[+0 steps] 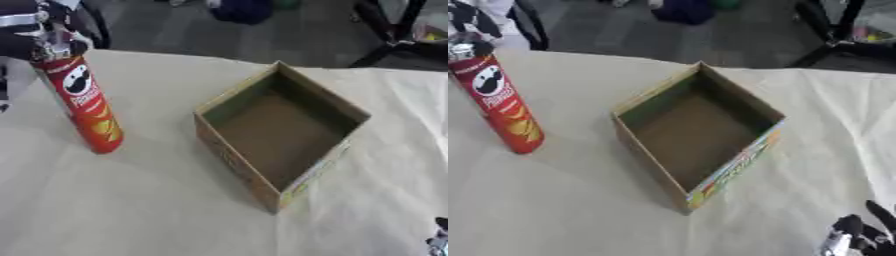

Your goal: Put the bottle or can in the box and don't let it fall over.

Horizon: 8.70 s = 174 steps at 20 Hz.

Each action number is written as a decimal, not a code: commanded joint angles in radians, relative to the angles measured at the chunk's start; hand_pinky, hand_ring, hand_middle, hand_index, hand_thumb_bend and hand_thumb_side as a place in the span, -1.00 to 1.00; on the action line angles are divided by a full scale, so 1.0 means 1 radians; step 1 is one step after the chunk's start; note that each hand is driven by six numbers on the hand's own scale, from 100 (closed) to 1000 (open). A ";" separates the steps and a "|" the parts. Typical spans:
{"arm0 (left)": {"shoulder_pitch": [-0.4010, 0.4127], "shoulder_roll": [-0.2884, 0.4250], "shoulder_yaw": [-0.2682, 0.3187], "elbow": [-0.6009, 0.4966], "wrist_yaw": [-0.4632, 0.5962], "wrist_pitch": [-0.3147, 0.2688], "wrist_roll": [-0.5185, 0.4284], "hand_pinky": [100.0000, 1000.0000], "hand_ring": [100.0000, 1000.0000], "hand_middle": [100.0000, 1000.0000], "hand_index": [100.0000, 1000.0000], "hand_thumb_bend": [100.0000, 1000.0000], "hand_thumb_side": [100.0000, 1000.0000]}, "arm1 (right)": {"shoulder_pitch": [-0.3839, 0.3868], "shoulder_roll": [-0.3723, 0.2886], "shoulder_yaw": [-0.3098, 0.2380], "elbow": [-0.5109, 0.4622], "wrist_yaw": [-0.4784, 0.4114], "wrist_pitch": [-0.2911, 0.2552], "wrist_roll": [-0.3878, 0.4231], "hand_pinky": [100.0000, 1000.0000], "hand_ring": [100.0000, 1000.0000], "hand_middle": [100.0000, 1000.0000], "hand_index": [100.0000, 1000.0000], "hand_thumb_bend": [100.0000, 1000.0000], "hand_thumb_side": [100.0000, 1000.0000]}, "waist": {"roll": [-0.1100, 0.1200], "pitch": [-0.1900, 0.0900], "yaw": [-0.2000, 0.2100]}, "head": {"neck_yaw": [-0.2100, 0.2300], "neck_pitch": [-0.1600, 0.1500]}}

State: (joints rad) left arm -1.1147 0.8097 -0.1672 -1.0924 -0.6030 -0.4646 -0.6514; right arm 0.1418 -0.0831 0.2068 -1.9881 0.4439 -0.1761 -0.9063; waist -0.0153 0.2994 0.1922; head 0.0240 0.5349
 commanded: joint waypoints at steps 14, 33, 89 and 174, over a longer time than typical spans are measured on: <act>0.001 0.043 0.003 -0.006 -0.023 -0.298 -0.256 0.08 0.50 0.52 0.65 -0.45 1.00 | -0.002 -0.010 -0.004 -0.012 -0.001 -0.006 -0.001 -0.40 0.05 0.43 0.89 -1.00 0.18 | 0.007 -0.018 -0.007 | 0.002 -0.007; 0.031 0.047 -0.007 0.026 -0.031 -0.344 -0.256 -0.06 0.43 0.50 0.64 -0.42 1.00 | -0.004 -0.003 -0.004 -0.012 0.001 -0.008 -0.001 -0.40 0.05 0.43 0.89 -1.00 0.18 | 0.002 -0.014 -0.009 | 0.005 -0.009; 0.063 0.017 -0.033 0.036 0.022 -0.346 -0.256 -0.40 0.12 -0.01 0.00 -0.36 -0.53 | -0.021 0.008 -0.006 -0.012 -0.009 -0.015 -0.001 -0.40 0.05 0.42 0.89 -1.00 0.19 | -0.001 0.006 -0.021 | 0.003 -0.008; -0.294 -0.314 -0.107 -0.180 0.499 -0.196 -0.256 -1.00 -0.29 -1.00 -0.81 -0.56 -0.83 | -0.010 -0.105 -0.036 -0.012 -0.072 -0.090 -0.001 -0.34 0.05 0.40 0.87 -1.00 0.22 | 0.075 -0.066 -0.106 | -0.032 0.060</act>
State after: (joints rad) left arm -1.3910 0.4866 -0.2797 -1.2708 -0.0917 -0.4296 -0.6863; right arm 0.1367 -0.1797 0.1731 -1.9881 0.3749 -0.2532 -0.8994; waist 0.0633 0.2464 0.0854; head -0.0044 0.6039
